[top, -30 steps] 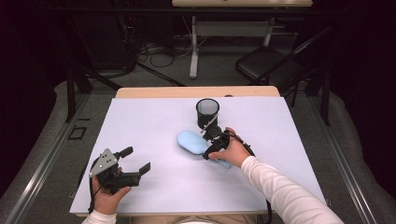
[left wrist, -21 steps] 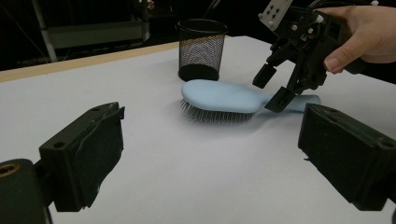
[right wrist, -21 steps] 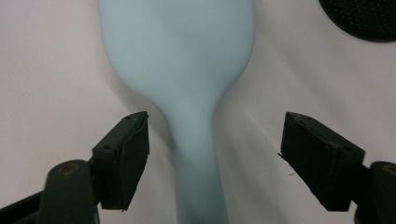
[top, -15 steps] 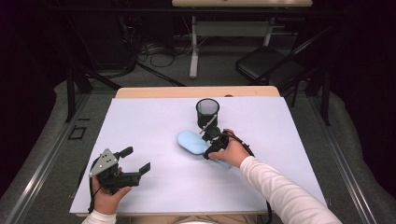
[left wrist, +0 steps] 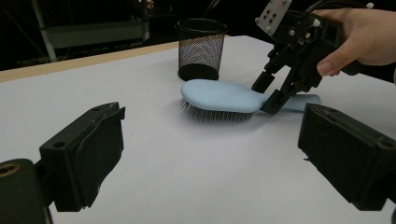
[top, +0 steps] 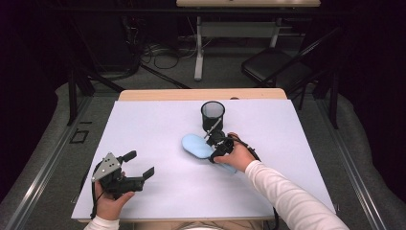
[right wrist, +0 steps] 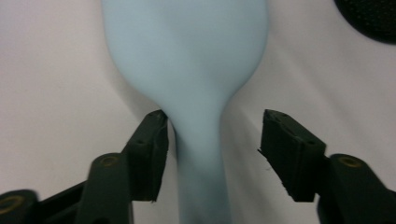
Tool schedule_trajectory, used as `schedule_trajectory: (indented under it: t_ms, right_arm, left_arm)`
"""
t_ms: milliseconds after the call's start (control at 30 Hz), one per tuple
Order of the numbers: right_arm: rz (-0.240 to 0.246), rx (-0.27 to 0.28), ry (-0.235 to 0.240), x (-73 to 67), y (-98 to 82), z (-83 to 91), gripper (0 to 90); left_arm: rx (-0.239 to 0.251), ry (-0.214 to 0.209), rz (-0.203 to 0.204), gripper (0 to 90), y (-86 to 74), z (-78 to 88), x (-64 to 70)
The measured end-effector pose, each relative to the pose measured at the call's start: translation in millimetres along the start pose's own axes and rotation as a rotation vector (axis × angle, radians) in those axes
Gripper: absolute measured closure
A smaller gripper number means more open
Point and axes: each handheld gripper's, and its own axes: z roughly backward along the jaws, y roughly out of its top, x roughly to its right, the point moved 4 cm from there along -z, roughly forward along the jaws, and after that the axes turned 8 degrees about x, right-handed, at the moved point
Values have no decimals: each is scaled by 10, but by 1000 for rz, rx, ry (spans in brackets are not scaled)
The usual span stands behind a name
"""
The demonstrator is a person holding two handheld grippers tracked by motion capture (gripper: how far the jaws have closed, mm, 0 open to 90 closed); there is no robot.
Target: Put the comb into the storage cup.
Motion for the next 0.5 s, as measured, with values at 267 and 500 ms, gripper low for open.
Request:
schedule_trajectory:
  t_ms: [267, 500]
  right_arm:
    - [11, -22, -1, -24, 3, -19, 428]
    - [20, -34, 10, -18, -1, -49, 491]
  left_arm:
    - [2, -6, 0, 69, -2, -5, 2]
    - [-2, -4, 0, 69, -2, -3, 1]
